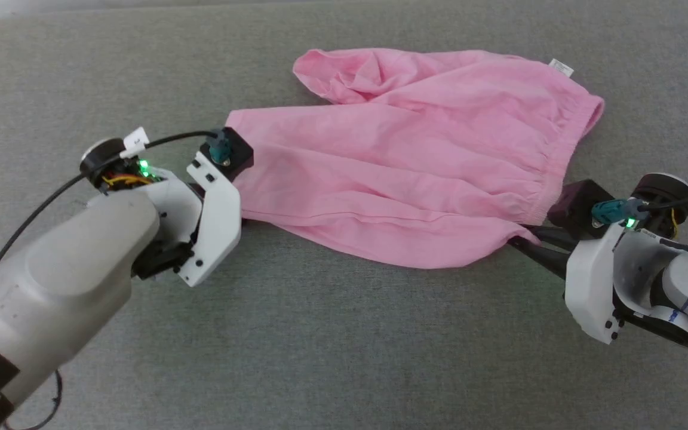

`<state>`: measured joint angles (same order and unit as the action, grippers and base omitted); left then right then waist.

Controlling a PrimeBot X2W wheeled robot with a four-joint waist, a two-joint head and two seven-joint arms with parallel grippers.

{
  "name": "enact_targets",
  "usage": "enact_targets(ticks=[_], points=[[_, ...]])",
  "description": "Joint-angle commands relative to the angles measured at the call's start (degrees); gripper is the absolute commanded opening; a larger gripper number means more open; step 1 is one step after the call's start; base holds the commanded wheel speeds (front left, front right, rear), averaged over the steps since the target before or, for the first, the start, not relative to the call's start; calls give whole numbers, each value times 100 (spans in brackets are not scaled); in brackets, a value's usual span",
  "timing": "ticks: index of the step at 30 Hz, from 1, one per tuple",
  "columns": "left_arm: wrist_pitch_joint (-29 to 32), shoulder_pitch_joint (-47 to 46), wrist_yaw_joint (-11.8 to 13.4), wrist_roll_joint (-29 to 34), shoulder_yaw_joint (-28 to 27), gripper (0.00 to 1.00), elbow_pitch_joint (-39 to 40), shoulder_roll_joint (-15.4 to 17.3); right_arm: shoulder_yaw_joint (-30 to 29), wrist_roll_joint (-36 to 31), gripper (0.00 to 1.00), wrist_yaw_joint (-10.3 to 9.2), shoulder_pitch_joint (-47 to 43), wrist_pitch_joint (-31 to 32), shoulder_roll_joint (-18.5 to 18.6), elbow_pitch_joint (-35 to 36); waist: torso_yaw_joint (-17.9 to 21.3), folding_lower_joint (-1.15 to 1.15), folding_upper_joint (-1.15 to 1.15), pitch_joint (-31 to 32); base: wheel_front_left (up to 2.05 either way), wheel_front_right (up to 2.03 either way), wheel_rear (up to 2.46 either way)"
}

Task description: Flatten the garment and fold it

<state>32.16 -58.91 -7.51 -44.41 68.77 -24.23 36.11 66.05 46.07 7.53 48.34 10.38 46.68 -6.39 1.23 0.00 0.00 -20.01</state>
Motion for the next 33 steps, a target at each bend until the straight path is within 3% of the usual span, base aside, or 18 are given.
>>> enact_targets(ticks=[1, 3, 4, 5, 9, 14, 18, 24, 33], points=[[-11, -20, 3, -50, 102, 100, -77, 3, 13, -41, 0, -4, 68, -40, -33, -10, 130, 0, 0, -131, 0, 0, 0], [62, -5, 3, -201, 271, 100, -185, 3, 41, -39, 0, -4, 83, -55, -50, -27, 146, 0, 0, -144, 0, 0, 0], [149, 13, 3, -283, 333, 13, -181, 12, 50, -35, 0, -4, 85, -69, -57, -37, 147, 0, 0, -140, 0, 0, 0], [200, 19, 3, -347, 372, 0, -159, 27, 57, -27, 0, -4, 83, -84, -59, -49, 138, 0, 0, -129, 0, 0, 0], [-201, 1, 3, -406, 425, 0, -62, 76, 16, -27, 0, -4, 44, -249, -54, -105, 42, 0, 0, 12, 0, 0, 0], [-1317, -40, 3, -368, 309, 0, -108, 147, -260, -122, 0, -4, -68, -656, -69, -209, -102, 0, 0, 342, 0, 0, 0], [-2145, -72, 191, -292, 3, 0, -48, 187, -627, -184, 0, -4, -159, -1005, -49, -231, -225, 0, 0, 664, 0, 0, 0], [-2738, -305, 477, -343, -447, 0, 159, 301, -1272, -315, 0, -4, 7, -1157, 42, -126, -328, 0, 0, 1078, 0, 0, 0], [-3211, -1323, 810, -436, -1134, 0, -89, -209, -2049, -574, 0, -4, 1065, -964, -198, -455, -357, 0, 0, 1044, 0, 0, 0]])
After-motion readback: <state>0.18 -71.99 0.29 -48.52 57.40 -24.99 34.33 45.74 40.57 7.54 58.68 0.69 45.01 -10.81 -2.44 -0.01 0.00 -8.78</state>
